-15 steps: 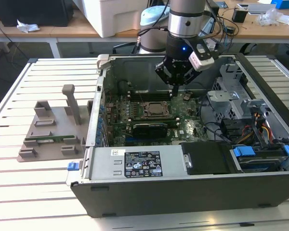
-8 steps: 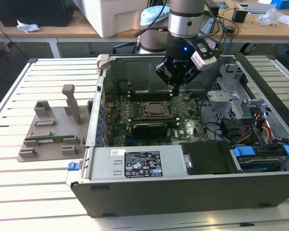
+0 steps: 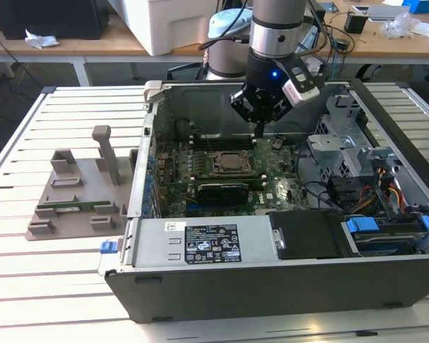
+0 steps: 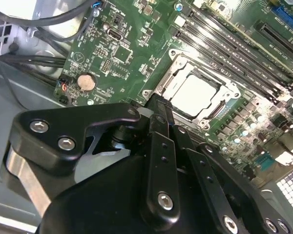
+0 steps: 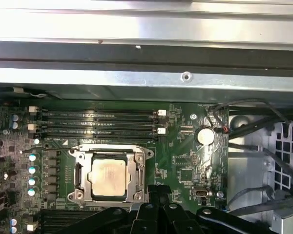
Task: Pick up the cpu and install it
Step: 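Install the first cpu locking lever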
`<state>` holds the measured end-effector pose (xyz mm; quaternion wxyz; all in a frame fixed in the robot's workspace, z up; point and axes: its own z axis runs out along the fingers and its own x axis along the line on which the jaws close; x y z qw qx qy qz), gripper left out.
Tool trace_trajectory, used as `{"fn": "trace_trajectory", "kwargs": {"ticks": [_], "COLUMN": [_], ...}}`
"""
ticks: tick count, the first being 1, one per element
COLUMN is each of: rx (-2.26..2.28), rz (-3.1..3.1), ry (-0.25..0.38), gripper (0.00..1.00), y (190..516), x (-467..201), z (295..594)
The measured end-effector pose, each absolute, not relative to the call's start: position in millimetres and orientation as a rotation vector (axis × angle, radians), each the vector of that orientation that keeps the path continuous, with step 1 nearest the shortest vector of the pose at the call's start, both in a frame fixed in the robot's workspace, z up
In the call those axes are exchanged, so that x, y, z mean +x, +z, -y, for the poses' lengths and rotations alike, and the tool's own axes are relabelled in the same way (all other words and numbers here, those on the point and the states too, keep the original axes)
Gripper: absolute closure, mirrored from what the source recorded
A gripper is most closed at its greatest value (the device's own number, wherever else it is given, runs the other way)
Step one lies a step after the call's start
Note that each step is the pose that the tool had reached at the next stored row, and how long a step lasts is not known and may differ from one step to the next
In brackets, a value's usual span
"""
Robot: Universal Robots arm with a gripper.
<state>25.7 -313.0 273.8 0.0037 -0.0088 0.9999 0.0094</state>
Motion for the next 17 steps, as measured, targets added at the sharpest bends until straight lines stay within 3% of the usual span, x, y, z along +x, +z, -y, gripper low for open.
{"fn": "trace_trajectory", "kwargs": {"ticks": [17], "rx": [-0.027], "rz": [-3.133], "ry": [0.029], "gripper": [0.89], "y": [290.4], "x": [19.3], "z": [313.0]}}
